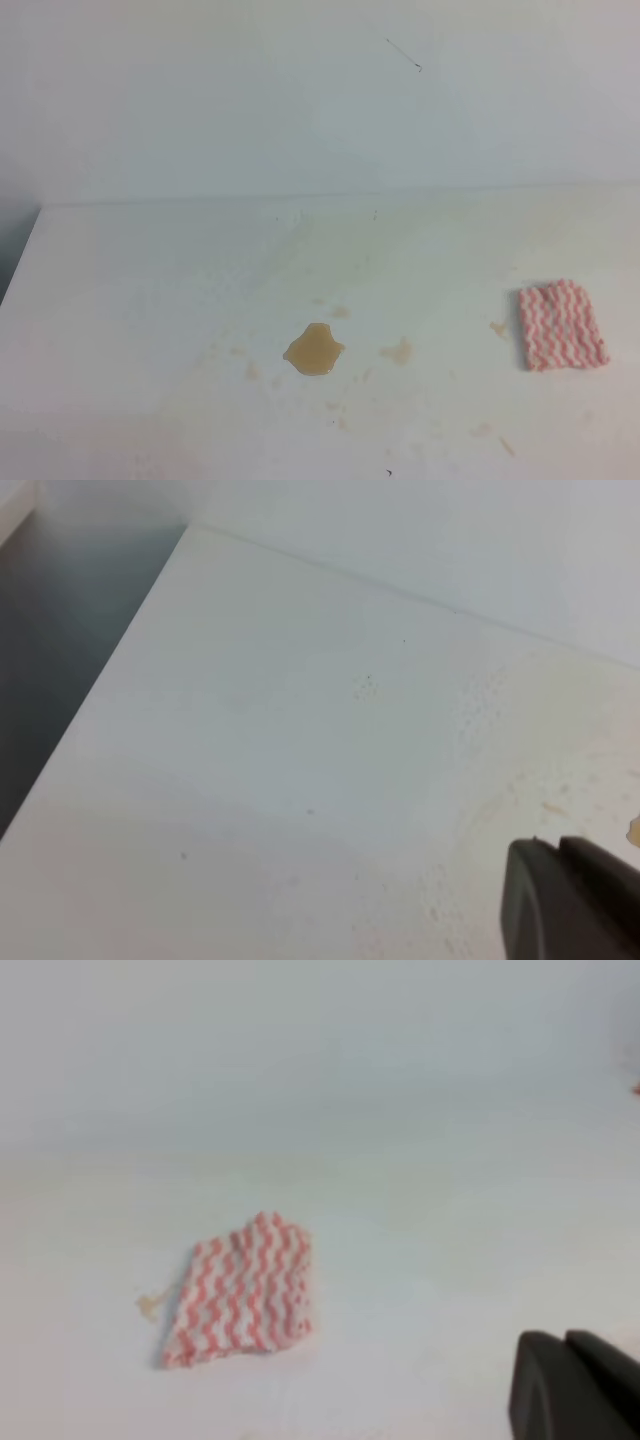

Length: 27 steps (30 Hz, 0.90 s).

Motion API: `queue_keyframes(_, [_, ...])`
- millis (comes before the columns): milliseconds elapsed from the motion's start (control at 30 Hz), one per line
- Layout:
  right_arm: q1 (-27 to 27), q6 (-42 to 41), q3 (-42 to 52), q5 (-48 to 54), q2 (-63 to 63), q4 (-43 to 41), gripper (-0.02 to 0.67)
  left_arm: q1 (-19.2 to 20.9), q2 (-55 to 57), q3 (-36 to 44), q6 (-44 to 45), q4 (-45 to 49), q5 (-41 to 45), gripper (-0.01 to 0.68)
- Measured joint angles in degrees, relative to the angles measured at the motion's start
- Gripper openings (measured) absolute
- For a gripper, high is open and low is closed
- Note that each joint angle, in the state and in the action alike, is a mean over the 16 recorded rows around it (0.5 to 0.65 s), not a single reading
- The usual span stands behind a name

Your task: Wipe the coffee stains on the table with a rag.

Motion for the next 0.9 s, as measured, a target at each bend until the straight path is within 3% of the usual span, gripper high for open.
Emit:
queue_keyframes(567, [0.0, 16.7, -2.3, -33.5, 0.0, 6.3, -0.004, 0.0, -0.2, -1.2, 0.0, 0.0, 0.0, -0.001])
queue_keyframes(733, [0.0, 14.0, -7.5, -32.9, 0.7, 3.6, -0.004, 0.0, -0.1, -1.4, 0.0, 0.0, 0.0, -0.001])
queue_keyframes(900, [0.0, 10.8, -15.8, -22.6, 5.0, 0.5, -0.004, 0.0, -0.1, -1.2, 0.0, 0.0, 0.0, -0.001])
